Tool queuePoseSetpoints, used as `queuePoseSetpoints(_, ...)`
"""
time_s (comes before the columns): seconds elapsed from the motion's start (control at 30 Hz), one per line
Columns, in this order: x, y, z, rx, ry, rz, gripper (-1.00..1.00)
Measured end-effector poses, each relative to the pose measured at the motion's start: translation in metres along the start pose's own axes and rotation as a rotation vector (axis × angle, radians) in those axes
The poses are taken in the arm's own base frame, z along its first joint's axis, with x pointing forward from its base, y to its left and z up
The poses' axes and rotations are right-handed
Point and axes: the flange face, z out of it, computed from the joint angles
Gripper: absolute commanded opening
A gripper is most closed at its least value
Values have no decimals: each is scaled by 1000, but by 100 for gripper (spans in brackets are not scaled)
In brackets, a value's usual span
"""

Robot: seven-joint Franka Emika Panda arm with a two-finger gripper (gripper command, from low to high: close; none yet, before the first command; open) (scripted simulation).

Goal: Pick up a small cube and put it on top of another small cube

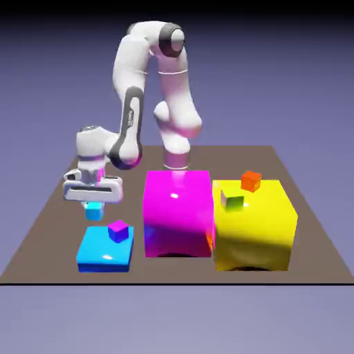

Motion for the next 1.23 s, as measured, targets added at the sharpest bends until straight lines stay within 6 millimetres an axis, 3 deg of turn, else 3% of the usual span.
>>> queuePoseSetpoints(0.13,3,-63,-27,23,-12,16,-100)
queuePoseSetpoints(0.3,-30,-148,-51,28,-41,-84,-100)
queuePoseSetpoints(0.47,-78,-220,-80,22,-62,-180,-100)
queuePoseSetpoints(0.67,-157,-291,-119,7,-72,-298,-100)
queuePoseSetpoints(0.83,-231,-332,-158,-5,-65,-384,-100)
queuePoseSetpoints(0.93,-266,-346,-186,-6,-53,-389,-100)
queuePoseSetpoints(0.97,-268,-347,-188,-6,-52,-389,-100)
queuePoseSetpoints(1.0,-268,-347,-188,-6,-52,-389,-100)
queuePoseSetpoints(1.13,-272,-343,-126,-7,-51,-389,-100)
queuePoseSetpoints(1.17,-273,-342,-119,-7,-51,-389,100)
queuePoseSetpoints(1.23,-273,-342,-119,-8,-49,-389,100)
